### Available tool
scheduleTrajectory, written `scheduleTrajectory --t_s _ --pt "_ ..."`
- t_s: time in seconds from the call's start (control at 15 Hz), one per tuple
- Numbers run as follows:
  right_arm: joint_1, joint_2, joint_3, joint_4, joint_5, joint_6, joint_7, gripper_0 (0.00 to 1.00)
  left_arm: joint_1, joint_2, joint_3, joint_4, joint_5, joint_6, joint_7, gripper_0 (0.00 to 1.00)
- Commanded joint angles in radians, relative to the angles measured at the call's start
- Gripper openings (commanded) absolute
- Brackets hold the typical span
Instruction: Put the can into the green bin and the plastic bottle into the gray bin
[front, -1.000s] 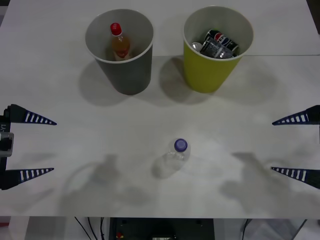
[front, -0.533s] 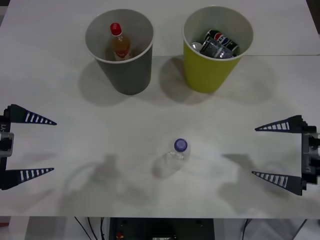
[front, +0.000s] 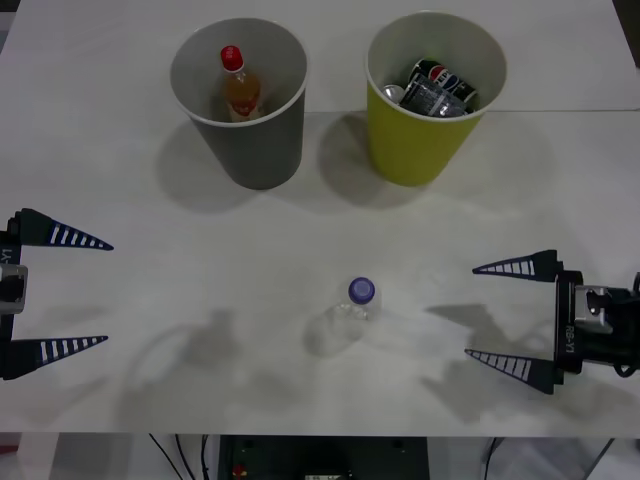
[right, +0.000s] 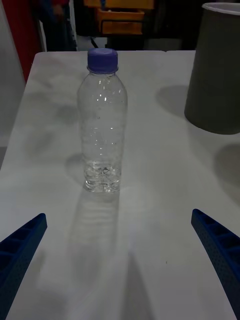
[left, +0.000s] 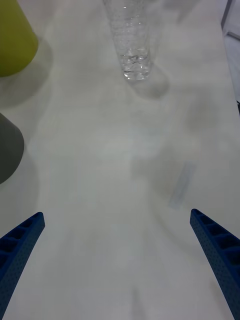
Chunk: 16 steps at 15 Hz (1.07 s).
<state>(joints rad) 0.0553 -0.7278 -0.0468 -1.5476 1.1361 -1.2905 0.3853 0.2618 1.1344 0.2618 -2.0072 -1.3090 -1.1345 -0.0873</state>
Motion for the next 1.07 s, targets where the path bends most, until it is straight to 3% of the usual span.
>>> scheduleTrajectory --t_s 0.07,0.47,0.67,1.07 --pt "-0.045 0.053 0.047 0.086 -0.025 -0.004 0.043 1.00 0.000 0.000 0.000 0.000 0.000 0.000 0.000 1.00" --pt "-0.107 0.191 0.091 0.190 -0.022 -0.023 0.061 1.00 0.000 0.000 0.000 0.000 0.000 0.000 0.000 1.00" --pt "-0.126 0.228 0.120 0.204 -0.016 -0.012 0.069 1.00 0.000 0.000 0.000 0.000 0.000 0.000 0.000 1.00" --pt "-0.161 0.314 0.139 0.204 0.070 0.016 0.067 1.00 0.000 0.000 0.000 0.000 0.000 0.000 0.000 1.00"
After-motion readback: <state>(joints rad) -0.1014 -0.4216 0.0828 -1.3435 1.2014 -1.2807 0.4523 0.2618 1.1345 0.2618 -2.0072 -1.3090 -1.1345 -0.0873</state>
